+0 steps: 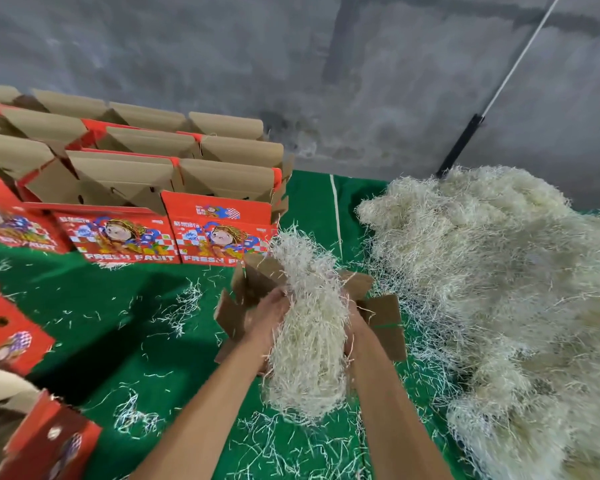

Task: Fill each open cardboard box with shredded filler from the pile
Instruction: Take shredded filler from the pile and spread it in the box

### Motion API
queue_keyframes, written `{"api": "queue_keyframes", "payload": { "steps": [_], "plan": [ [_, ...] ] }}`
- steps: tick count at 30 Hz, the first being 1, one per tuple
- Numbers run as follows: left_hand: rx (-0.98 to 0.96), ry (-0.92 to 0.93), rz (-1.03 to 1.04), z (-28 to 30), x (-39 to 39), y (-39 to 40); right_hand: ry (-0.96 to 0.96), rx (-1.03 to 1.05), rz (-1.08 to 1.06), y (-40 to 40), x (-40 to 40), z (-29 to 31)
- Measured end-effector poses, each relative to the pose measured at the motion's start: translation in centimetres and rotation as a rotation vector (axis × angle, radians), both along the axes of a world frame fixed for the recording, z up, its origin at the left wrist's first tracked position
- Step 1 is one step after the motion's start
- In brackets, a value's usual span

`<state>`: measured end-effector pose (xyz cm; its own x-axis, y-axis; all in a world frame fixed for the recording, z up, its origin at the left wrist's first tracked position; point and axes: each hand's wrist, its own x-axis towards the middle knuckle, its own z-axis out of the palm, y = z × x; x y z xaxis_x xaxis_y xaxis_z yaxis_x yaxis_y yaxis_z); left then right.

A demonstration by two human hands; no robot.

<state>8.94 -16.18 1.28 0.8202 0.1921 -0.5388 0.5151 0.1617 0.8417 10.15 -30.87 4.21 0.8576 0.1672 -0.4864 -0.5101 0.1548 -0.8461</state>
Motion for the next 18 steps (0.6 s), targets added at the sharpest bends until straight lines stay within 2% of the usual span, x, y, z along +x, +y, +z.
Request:
{"api": "queue_keyframes", "payload": {
  "steps": [3,4,8,11,12,13,15,18],
  "plan": [
    [-0.146,-0.012,0.150,0.0,-0.2,1.2,-0.024,-0.249,-0.129,0.5,0.6,0.0],
    [-0.182,-0.003,0.190,0.5,-0.4,1.7,-0.059,-0.275,-0.154,0.8,0.5,0.0],
    [-0.291,0.081,0.321,1.0,-1.6,3.5,-0.104,-0.175,-0.243,1.9,-1.2,-1.0],
    [-0.247,0.167,0.473,-1.3,-3.7,4.3,-0.001,0.141,-0.301,1.2,-1.5,-1.6],
    [-0.271,0.168,0.519,-0.9,-4.2,4.0,0.015,0.190,-0.289,1.3,-1.5,-1.9],
    [-0.306,0.132,0.524,-0.7,-3.9,3.7,0.023,0.196,-0.280,1.4,-1.5,-2.0],
    [-0.351,0.066,0.524,-0.1,-2.2,2.6,0.007,0.073,-0.283,1.5,-1.6,-2.6],
    [-0.449,-0.025,0.495,0.5,-0.7,0.4,-0.114,-0.036,-0.113,2.6,-1.8,-2.1]
  ]
}}
